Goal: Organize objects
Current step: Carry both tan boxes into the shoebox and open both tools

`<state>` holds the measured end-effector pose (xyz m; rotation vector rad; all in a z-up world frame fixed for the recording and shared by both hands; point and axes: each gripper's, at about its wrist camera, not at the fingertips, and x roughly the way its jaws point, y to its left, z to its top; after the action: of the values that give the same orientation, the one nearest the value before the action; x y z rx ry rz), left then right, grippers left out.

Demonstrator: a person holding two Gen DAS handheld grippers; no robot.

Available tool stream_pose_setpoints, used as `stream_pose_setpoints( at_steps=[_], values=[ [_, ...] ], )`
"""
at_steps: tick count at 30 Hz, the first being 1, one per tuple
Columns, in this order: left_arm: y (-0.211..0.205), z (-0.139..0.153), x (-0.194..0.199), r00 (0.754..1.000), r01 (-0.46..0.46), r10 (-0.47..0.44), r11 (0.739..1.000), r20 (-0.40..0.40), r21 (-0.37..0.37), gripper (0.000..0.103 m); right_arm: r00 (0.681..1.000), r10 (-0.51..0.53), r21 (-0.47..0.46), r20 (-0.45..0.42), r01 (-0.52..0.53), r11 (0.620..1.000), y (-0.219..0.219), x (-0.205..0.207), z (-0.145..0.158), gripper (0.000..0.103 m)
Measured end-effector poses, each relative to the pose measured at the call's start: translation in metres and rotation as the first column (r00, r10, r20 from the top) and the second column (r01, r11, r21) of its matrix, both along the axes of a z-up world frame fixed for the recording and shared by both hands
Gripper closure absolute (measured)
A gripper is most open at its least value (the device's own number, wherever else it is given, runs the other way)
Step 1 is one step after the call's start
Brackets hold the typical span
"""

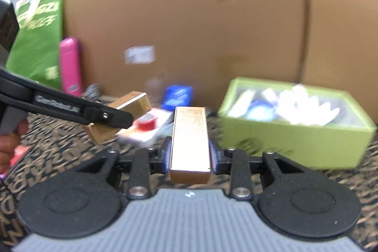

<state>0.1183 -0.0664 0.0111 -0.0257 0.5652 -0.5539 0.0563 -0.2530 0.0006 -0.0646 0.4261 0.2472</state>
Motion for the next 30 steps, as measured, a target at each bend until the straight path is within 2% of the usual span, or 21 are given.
stream_pose_setpoints(
  at_steps=[3, 6, 11, 17, 22, 26, 28, 29, 30],
  values=[
    [-0.032, 0.016, 0.015, 0.998, 0.061, -0.061, 0.998, 0.016, -0.014, 0.071, 0.996, -0.086, -0.012, 0.04, 0.086, 0.996, -0.026, 0.007, 0.012, 0.072],
    [-0.06, 0.022, 0.038, 0.994, 0.101, -0.103, 0.994, -0.035, -0.049, 0.071, 0.984, -0.173, -0.007, 0.053, 0.173, 0.985, -0.054, 0.02, 0.017, 0.072],
    [-0.112, 0.017, 0.073, 0.995, 0.096, -0.095, 0.995, -0.042, 0.017, 0.071, 0.959, -0.278, -0.041, 0.049, 0.28, 0.959, -0.093, 0.05, 0.02, 0.072],
    [-0.15, 0.001, 0.114, 0.99, 0.097, -0.093, 0.995, -0.107, 0.033, 0.071, 0.936, -0.35, -0.097, 0.03, 0.351, 0.931, -0.127, 0.096, 0.019, 0.072],
    [-0.176, -0.015, 0.142, 0.975, 0.11, -0.1, 0.993, -0.197, 0.041, 0.071, 0.916, -0.401, -0.124, 0.011, 0.399, 0.908, -0.146, 0.127, 0.011, 0.072],
    [-0.189, -0.024, 0.154, 0.972, 0.099, -0.085, 0.994, -0.218, 0.056, 0.071, 0.908, -0.418, -0.129, 0.001, 0.415, 0.901, -0.156, 0.141, 0.002, 0.072],
    [-0.192, -0.027, 0.155, 0.975, 0.102, -0.088, 0.993, -0.204, 0.058, 0.071, 0.908, -0.419, -0.141, -0.004, 0.414, 0.899, -0.157, 0.148, -0.004, 0.072],
    [-0.193, -0.028, 0.153, 0.979, 0.103, -0.091, 0.993, -0.185, 0.059, 0.069, 0.91, -0.414, -0.148, -0.012, 0.408, 0.901, -0.16, 0.148, -0.006, 0.072],
    [-0.192, -0.03, 0.151, 0.983, 0.095, -0.084, 0.993, -0.165, 0.063, 0.047, 0.914, -0.404, -0.155, -0.024, 0.396, 0.905, -0.161, 0.151, -0.01, 0.065]
  ],
)
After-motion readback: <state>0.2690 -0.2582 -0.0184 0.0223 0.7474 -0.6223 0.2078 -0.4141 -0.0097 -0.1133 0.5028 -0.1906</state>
